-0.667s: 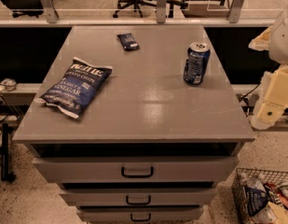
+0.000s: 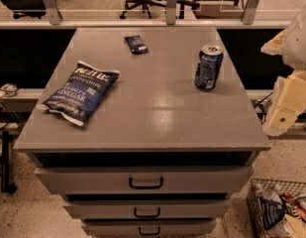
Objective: Knock pepsi can over
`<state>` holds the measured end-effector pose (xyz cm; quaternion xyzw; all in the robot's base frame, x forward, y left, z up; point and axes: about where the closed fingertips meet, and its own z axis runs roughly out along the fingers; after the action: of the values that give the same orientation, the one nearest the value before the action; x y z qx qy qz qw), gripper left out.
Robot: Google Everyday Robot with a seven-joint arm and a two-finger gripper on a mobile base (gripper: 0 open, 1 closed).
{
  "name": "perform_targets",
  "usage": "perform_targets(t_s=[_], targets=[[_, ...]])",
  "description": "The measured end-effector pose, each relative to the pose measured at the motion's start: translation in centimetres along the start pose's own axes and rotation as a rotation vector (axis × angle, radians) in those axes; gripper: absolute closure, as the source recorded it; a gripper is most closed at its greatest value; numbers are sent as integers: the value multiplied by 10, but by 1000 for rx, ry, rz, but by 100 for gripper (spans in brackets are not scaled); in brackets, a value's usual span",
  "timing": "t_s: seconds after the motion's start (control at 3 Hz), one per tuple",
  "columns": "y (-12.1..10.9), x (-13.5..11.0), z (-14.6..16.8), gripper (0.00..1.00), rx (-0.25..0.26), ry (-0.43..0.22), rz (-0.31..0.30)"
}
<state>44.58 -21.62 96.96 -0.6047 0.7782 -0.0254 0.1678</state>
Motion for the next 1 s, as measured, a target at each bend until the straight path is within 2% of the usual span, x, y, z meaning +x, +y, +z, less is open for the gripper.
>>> perform_targets(t_s=[0.33,1.0], targets=[[-19,8,24,0,2,-55,66],[-81,7,89,0,71,-250,219]])
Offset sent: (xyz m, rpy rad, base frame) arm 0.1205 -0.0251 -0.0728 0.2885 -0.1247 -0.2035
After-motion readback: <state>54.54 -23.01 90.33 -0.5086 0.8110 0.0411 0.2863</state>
